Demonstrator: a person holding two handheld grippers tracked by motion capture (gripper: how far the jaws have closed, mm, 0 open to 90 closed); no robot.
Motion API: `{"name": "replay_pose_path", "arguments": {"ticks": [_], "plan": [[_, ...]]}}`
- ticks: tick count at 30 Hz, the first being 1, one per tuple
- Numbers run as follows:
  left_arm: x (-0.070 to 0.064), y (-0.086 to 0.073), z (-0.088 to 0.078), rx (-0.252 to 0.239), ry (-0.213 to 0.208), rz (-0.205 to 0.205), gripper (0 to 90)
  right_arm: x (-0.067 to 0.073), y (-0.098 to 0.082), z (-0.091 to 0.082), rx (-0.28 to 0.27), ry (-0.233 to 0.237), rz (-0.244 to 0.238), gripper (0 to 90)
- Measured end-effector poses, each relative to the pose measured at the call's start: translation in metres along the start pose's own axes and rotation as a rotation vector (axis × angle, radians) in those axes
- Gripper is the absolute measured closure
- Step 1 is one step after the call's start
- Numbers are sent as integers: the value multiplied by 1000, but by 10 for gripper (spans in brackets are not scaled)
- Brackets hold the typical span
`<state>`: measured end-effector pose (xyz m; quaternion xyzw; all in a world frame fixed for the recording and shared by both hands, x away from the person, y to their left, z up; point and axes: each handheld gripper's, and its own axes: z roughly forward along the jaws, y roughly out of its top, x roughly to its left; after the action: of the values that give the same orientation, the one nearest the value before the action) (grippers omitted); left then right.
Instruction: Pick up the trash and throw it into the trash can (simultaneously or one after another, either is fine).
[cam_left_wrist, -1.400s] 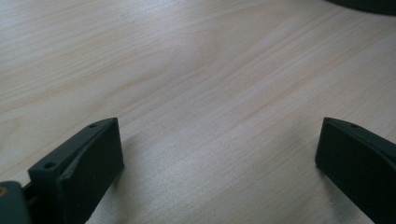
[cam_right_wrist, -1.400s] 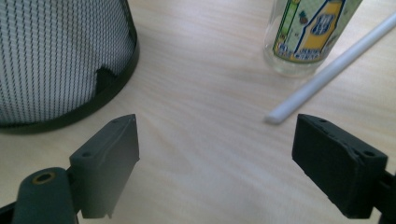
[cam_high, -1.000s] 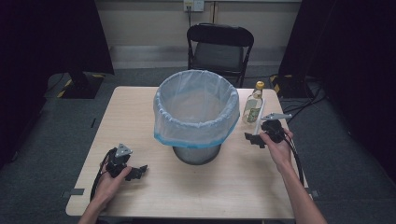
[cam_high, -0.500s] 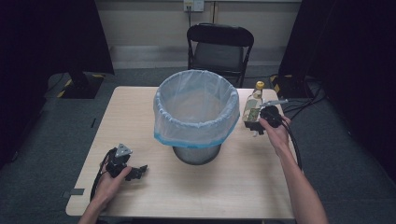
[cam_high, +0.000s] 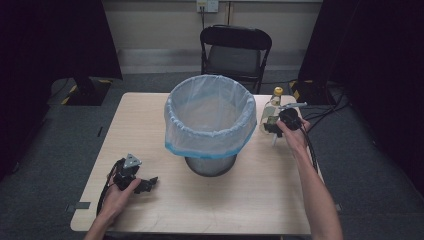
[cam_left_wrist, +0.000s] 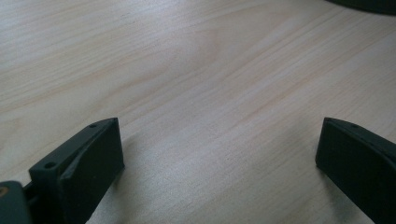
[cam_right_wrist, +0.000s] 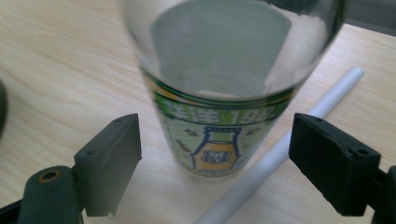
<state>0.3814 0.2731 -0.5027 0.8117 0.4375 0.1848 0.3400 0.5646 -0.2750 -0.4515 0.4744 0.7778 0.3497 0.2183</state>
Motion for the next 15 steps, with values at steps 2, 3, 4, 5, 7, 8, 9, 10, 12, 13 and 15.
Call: {"name": "replay_pose_path", "arguments": {"ticks": [2, 3, 4, 5, 7, 8, 9, 10, 12, 13, 15], "plan": [[0, 0, 0, 0, 2, -1, 3, -2, -3, 4, -3, 2, 13, 166], [0, 0, 0, 0, 2, 0, 3, -2, -3, 4, -3, 2, 13, 166], [0, 0, 0, 0, 2, 0, 3, -3, -4, 6, -8, 9, 11, 165], [0, 0, 0, 0, 0, 0, 3, -3, -4, 9, -10, 12, 8, 166], [0, 0, 0, 0, 0, 0, 3, -2, -5, 12, -23, 18, 14, 166], [0, 0, 0, 0, 0, 0, 3, -3, -6, 13, -30, 16, 15, 169], [0, 0, 0, -1, 1, 0, 3, -3, -6, 15, -33, 19, 21, 171], [0, 0, 0, 0, 1, 0, 3, -3, -6, 16, -36, 24, 24, 175], [0, 0, 0, 0, 1, 0, 3, -3, -7, 19, -53, 24, 27, 186], [0, 0, 0, 0, 1, 0, 3, -3, -7, 19, -57, 23, 26, 190], [0, 0, 0, 0, 1, 0, 3, -3, -7, 20, -67, 14, 23, 206]]}}
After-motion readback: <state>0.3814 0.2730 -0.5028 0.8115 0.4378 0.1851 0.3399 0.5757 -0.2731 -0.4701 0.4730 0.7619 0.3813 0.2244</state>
